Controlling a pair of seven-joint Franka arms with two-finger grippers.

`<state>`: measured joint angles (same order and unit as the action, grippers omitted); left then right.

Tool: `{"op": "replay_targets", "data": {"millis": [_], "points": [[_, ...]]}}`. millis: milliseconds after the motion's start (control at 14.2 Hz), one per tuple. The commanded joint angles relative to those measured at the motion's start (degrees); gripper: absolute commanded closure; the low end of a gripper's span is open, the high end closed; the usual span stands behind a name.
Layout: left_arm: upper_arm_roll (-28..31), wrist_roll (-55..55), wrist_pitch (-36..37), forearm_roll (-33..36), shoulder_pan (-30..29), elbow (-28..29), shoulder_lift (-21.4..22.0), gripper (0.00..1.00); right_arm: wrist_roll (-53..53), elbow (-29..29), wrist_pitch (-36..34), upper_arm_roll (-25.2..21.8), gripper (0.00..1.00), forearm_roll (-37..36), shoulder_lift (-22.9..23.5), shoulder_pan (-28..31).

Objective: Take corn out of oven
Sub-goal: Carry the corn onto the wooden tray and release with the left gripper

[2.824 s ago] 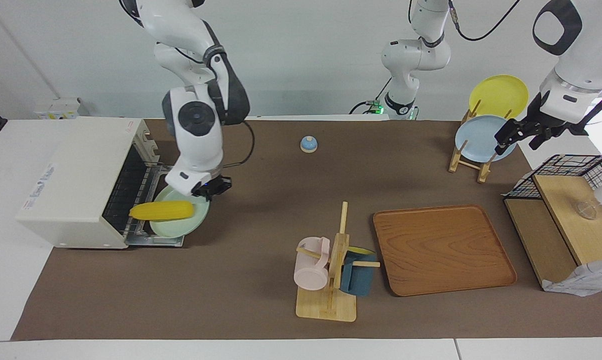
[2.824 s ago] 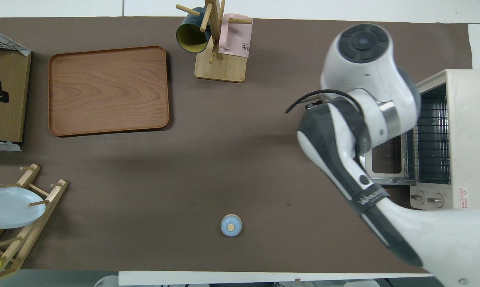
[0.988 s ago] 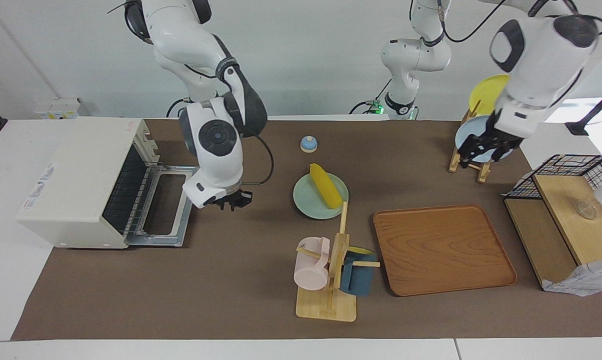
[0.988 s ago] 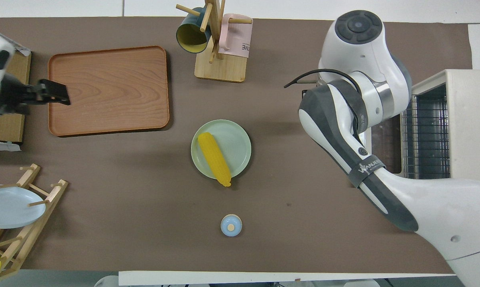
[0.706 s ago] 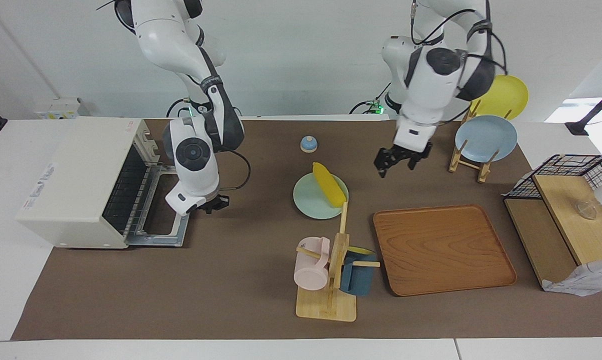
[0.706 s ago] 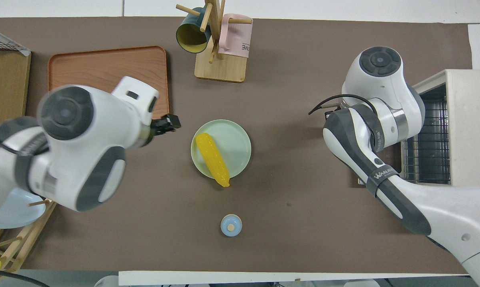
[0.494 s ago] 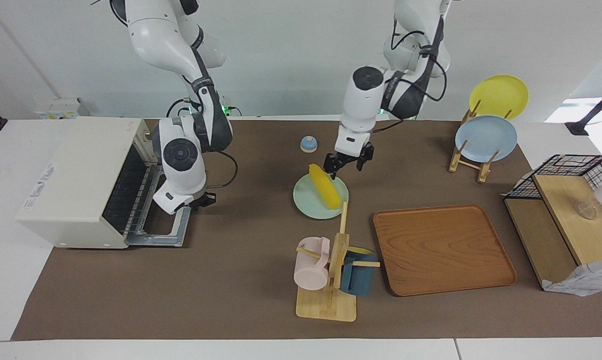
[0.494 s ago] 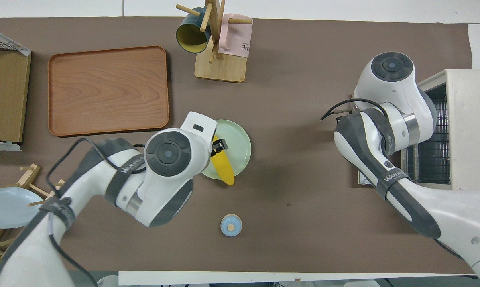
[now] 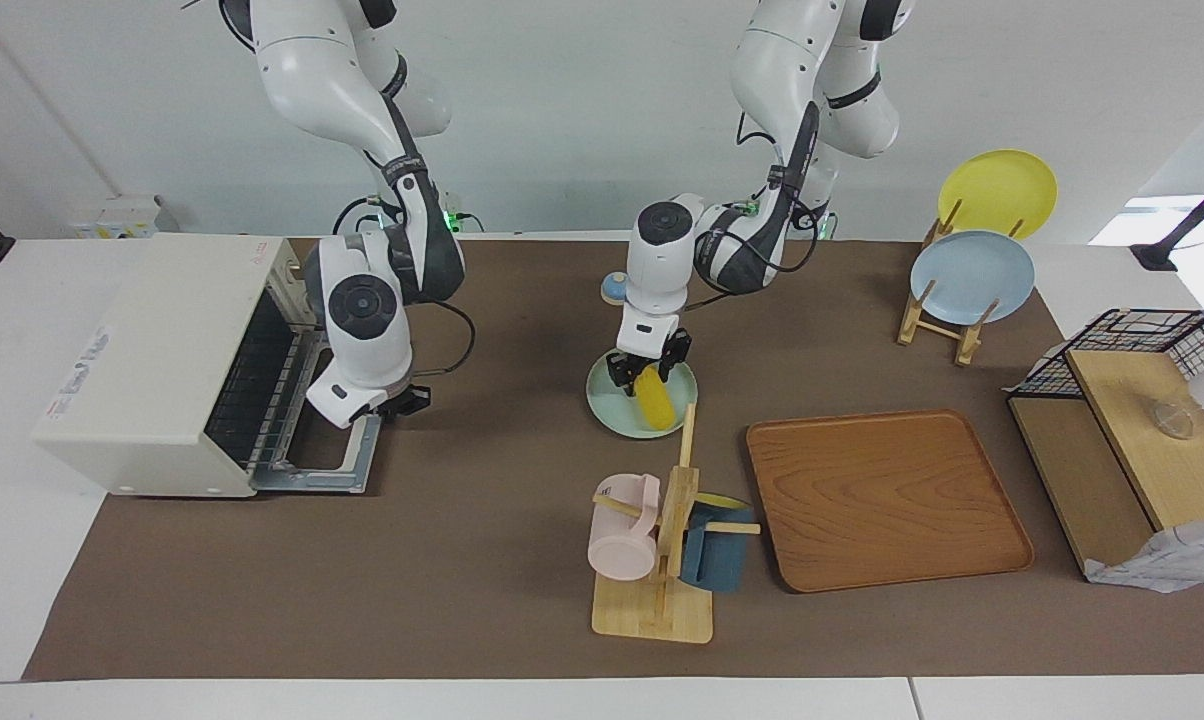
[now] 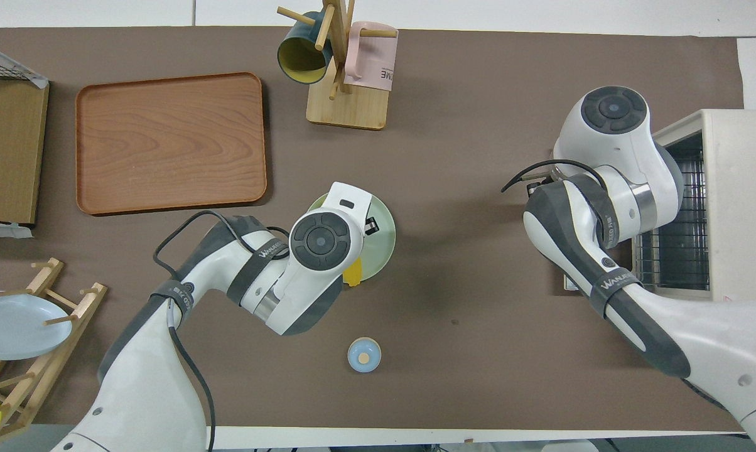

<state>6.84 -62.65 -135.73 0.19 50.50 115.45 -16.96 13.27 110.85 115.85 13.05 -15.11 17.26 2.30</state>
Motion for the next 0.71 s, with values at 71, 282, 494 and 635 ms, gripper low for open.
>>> {"op": "replay_targets", "data": {"millis": [71, 282, 494, 635], "points": [[0.8, 12.2, 12.8, 0.3, -6.1, -8.5, 3.3, 1.0, -0.2, 1.5, 1.7, 0.4, 1.0, -1.0, -0.4, 0.6], [0.8, 34.8, 11.8, 0.3, -19.2, -7.8, 3.4, 1.0, -0.3, 4.4, 4.0, 0.4, 1.0, -1.0, -0.6, 1.2], [0.6, 53.9, 3.7, -0.3, -29.8, -7.9, -1.7, 1.0, -0.6, 6.2, 6.7, 0.3, 0.99, -1.0, -0.6, 1.9], [0.6, 55.8, -0.6, -0.1, -33.4, -12.4, -7.4, 0.86, -1.3, 5.6, 5.5, 0.2, 0.99, -3.2, -0.6, 2.2]]}}
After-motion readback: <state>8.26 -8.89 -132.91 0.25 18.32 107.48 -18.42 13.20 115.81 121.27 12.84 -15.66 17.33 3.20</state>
